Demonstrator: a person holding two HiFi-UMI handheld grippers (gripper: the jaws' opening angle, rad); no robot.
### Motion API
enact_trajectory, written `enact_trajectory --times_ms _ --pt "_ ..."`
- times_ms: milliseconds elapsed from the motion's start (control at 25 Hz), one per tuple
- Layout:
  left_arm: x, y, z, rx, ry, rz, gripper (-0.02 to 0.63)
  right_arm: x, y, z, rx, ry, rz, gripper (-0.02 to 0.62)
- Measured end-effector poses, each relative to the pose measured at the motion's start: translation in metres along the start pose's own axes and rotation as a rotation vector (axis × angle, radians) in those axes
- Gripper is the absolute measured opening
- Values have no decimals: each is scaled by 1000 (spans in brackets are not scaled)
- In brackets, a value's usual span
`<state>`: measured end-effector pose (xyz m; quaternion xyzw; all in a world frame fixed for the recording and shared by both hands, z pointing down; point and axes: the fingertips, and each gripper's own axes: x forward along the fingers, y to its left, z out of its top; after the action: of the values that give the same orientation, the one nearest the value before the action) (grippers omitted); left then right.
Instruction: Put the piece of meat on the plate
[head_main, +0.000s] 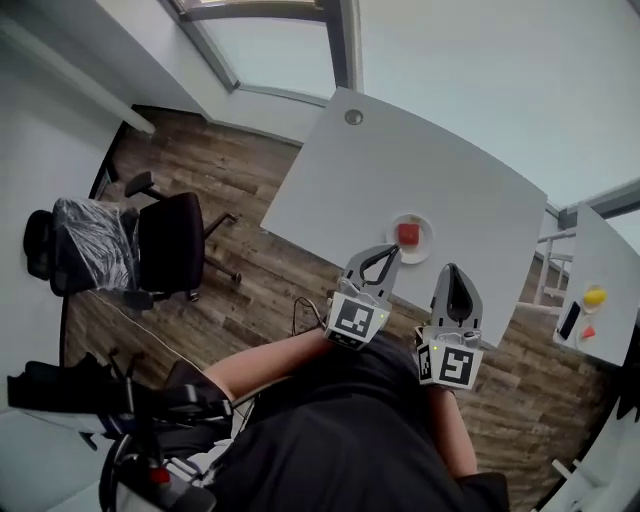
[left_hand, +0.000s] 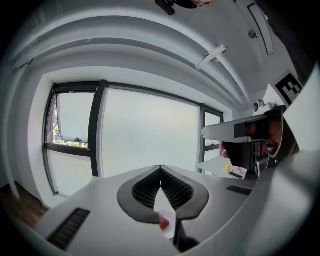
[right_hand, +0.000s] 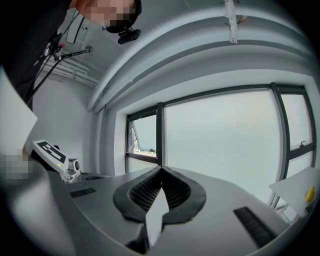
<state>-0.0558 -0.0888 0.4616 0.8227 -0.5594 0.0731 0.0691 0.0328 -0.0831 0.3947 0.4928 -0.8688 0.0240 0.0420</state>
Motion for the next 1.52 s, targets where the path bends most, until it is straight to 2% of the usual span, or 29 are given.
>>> enact_trajectory --times_ms 200,360,600,1080,1280,1520 --pt "-1 0 -4 2 -8 -14 5 -2 2 5 -13 -8 -18 5" --pt "-4 6 9 -12 -71 11 5 3 6 2 -20 1 -15 5" --pt "-2 13 22 -24 -78 51 5 6 1 1 -30 -3 -22 5" --pt "-1 26 40 -57 -99 46 5 15 1 5 -34 -26 -51 4" --pt "0 26 47 -29 -122 36 5 16 1 5 -39 -27 -63 3" --pt "-9 30 50 -87 -131 31 5 16 9 5 -46 -18 -67 4"
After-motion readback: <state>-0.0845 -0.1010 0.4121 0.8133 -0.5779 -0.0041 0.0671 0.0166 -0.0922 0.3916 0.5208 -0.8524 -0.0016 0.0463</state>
